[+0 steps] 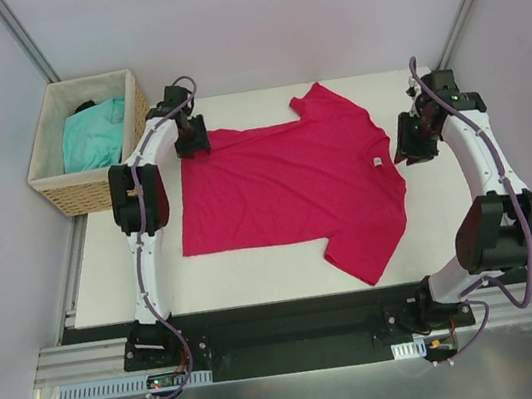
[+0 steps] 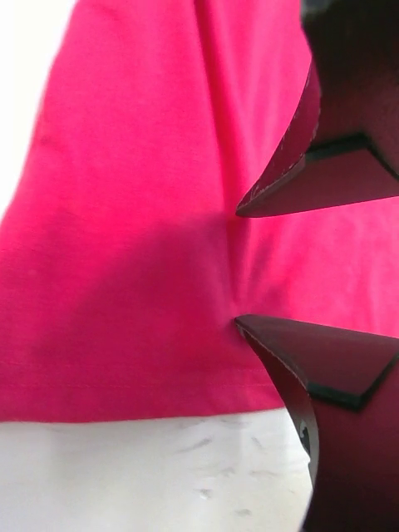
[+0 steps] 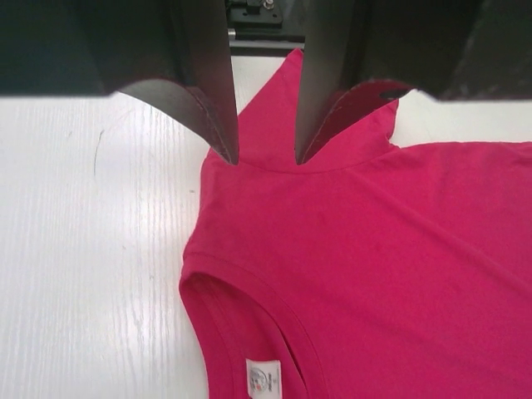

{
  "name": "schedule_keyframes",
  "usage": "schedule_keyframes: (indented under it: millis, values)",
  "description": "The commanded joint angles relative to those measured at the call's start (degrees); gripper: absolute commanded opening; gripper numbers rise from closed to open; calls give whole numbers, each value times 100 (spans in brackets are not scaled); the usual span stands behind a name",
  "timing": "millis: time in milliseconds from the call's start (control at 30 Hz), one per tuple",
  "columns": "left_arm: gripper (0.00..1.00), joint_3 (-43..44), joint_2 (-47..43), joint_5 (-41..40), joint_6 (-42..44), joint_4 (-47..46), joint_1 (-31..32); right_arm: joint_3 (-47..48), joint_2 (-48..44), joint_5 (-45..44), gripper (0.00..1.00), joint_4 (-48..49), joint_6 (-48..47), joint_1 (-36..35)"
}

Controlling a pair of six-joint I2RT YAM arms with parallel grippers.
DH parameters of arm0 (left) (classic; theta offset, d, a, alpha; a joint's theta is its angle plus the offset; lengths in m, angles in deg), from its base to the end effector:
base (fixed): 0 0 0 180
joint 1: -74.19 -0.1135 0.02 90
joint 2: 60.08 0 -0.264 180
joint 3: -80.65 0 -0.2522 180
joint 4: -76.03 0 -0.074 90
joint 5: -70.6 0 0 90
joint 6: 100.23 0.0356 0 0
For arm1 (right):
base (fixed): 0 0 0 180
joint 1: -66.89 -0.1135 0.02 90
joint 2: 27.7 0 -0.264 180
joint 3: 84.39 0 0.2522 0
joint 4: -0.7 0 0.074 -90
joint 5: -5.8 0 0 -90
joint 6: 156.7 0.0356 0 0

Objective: Fold and stack the t-shirts

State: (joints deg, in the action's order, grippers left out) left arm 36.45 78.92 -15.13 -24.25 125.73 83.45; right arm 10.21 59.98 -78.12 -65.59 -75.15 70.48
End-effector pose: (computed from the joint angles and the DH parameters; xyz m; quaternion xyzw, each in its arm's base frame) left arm 0.5297 -0.0890 0.1853 -0.0275 0.9471 -0.0987 0.3042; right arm 0.3150 -0.0160 0.3135 -0.0548 0.9617 0.0232 0.2677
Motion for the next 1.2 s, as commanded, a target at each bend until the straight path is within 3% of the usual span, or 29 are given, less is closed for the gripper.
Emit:
schedule_keyframes:
  millis: [0, 233, 333, 467, 667, 900, 1167]
  values:
    - [52, -48, -1075, 240, 101, 115, -82, 415, 170, 383, 37, 366, -157, -34]
    - [56, -645, -2199, 1110, -109, 123, -135, 100, 241, 814, 37, 797, 10, -61]
    - [55, -1522, -2971, 997, -311, 132, -65, -357, 14, 850, 37, 718, 176, -131]
    - [52, -3443, -4168, 366, -373, 97, 164, -1689, -828, 780, 38, 841, 528, -271]
    - [49, -5556, -5751, 276, -584, -465, 147, -2713, -1771, 736, 38, 868, 871, -342]
    - [47, -6192, -6472, 30, -1015, -430, 155, -3337, -2632, 184, 38, -37, 1442, -763]
    - [46, -6218, -6781, -778, -1041, 53, 155, -3381, -2396, -81, 40, -609, 1758, -1351]
